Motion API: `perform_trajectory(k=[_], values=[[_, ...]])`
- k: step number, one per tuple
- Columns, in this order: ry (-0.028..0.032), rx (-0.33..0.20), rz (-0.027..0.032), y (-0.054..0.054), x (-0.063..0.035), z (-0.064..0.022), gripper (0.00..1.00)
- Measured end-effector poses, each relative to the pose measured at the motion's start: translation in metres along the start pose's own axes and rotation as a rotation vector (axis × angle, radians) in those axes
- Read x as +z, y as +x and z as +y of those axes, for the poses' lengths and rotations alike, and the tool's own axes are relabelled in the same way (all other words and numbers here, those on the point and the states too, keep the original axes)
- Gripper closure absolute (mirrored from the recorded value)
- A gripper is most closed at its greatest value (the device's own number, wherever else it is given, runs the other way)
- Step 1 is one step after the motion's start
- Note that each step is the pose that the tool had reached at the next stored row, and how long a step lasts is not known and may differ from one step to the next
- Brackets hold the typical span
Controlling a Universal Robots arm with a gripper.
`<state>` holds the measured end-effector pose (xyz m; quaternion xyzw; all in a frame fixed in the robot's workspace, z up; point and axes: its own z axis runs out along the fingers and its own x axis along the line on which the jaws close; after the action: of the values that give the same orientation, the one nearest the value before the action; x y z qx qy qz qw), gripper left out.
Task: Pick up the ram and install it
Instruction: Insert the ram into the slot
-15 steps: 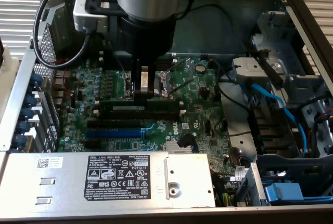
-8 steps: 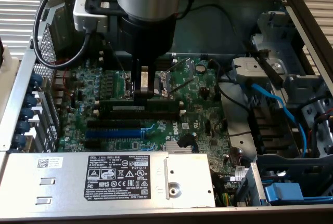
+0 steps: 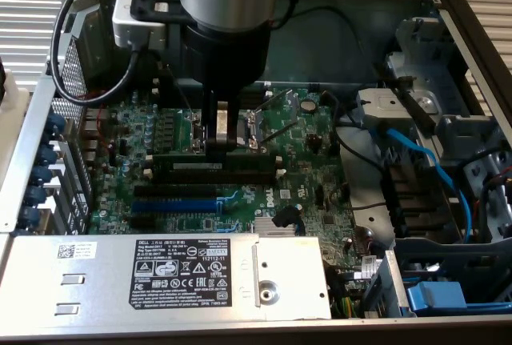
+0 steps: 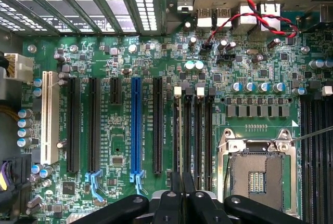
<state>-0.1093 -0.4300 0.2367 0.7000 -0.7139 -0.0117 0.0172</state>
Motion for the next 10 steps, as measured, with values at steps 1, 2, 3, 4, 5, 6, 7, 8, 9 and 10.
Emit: perform_trajectory(k=[1, 2, 3, 4, 5, 6, 7, 8, 9, 10], values=[[-0.0001, 0.000, 0.0001, 0.0000, -0.0002, 0.0000, 0.88], [-0.0001, 0.000, 0.0000, 0.0000, -0.0003, 0.0001, 0.88], [-0.0002, 0.000, 0.0001, 0.0000, -0.0006, 0.0001, 0.88], [-0.0002, 0.000, 0.0002, 0.0000, -0.0010, 0.0001, 0.88], [-0.0001, 0.000, 0.0001, 0.0000, -0.0013, 0.0001, 0.88], [-0.0001, 0.000, 0.0001, 0.0000, -0.0018, 0.0002, 0.88], [-0.0001, 0.001, 0.0000, 0.0000, -0.0022, 0.0002, 0.88], [0.0000, 0.001, -0.0001, 0.0000, -0.0025, 0.0002, 0.88], [0.0000, 0.002, -0.0003, 0.0000, -0.0026, 0.0002, 0.88], [-0.0001, 0.003, -0.0003, 0.0000, -0.0028, 0.0002, 0.88]])
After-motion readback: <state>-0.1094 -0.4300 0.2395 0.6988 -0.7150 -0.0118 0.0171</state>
